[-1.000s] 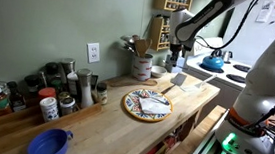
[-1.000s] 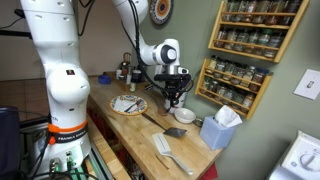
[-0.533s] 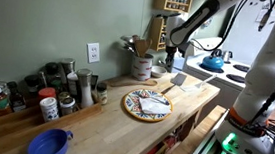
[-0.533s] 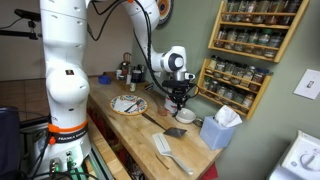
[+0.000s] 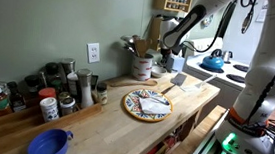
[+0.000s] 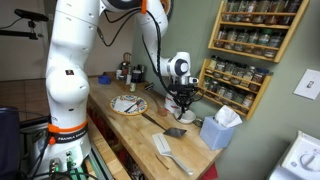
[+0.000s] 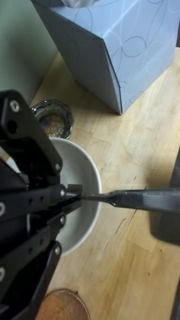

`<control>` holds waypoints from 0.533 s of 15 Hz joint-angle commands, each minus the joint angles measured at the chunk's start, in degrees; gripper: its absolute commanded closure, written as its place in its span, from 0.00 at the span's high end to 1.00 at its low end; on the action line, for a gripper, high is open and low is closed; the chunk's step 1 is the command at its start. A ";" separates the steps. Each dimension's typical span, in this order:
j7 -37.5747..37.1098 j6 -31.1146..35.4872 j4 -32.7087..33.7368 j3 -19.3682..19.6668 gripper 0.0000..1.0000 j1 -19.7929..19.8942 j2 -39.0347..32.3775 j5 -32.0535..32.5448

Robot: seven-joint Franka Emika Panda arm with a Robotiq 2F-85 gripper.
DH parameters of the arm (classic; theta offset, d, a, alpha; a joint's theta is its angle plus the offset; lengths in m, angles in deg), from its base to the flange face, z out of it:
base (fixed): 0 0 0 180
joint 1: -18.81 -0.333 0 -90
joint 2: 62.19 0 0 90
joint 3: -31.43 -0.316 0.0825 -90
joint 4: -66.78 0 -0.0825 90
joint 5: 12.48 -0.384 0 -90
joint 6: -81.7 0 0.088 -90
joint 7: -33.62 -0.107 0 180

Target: Move the dinner spoon from the paper towel to the white bowl

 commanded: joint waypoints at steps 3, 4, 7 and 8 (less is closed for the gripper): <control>0.98 0.50 3.85 -0.06 0.02 0.00 -5.56 -1.29; 1.05 0.48 4.16 -0.09 0.02 0.03 -6.00 -1.40; 1.44 0.32 4.94 -0.13 0.02 0.00 -7.09 -1.21; 1.51 0.24 5.19 -0.13 0.02 -0.04 -7.36 -1.11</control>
